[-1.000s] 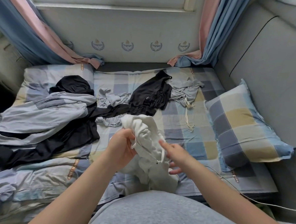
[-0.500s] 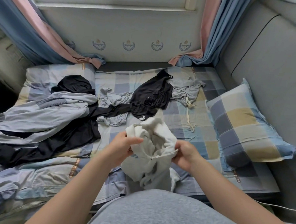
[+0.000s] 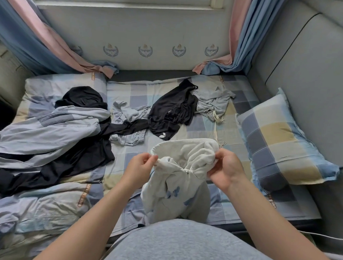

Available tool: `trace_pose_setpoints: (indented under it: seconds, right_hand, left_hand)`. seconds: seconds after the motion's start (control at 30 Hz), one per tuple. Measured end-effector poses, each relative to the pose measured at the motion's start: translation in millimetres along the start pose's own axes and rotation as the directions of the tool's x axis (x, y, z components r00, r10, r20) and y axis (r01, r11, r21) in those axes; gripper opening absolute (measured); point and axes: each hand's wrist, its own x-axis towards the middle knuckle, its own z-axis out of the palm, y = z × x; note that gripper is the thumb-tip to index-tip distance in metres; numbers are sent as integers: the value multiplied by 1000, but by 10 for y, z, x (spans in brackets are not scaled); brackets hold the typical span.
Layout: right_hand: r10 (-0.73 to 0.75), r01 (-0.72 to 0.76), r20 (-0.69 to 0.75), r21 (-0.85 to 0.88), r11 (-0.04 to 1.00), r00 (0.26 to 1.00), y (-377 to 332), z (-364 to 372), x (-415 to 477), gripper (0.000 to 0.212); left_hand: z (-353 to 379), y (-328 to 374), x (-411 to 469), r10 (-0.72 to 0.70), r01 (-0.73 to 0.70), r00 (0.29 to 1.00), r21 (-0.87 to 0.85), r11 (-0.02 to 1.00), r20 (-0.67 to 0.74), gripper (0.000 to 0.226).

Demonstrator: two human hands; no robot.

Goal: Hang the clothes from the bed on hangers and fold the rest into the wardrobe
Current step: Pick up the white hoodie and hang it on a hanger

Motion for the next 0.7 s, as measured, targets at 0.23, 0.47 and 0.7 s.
trace_pose_setpoints:
  seconds: [0.23, 0.47, 0.7]
  right_hand:
    - [-54, 54, -47, -4, 999, 997, -81, -24, 2, 40]
    - [-76, 75, -56, -17, 997, 996, -128, -15, 28, 30]
    - [-21, 25, 47, -84, 996, 999, -44, 78, -110, 31]
  left_hand:
    - [-115, 131, -31, -105, 132, 991, -455, 880, 84, 21]
    - [-624, 360, 64, -36, 66, 990, -233, 970, 133, 16]
    - [-321, 280, 35, -399, 236, 836, 411, 880, 375, 76]
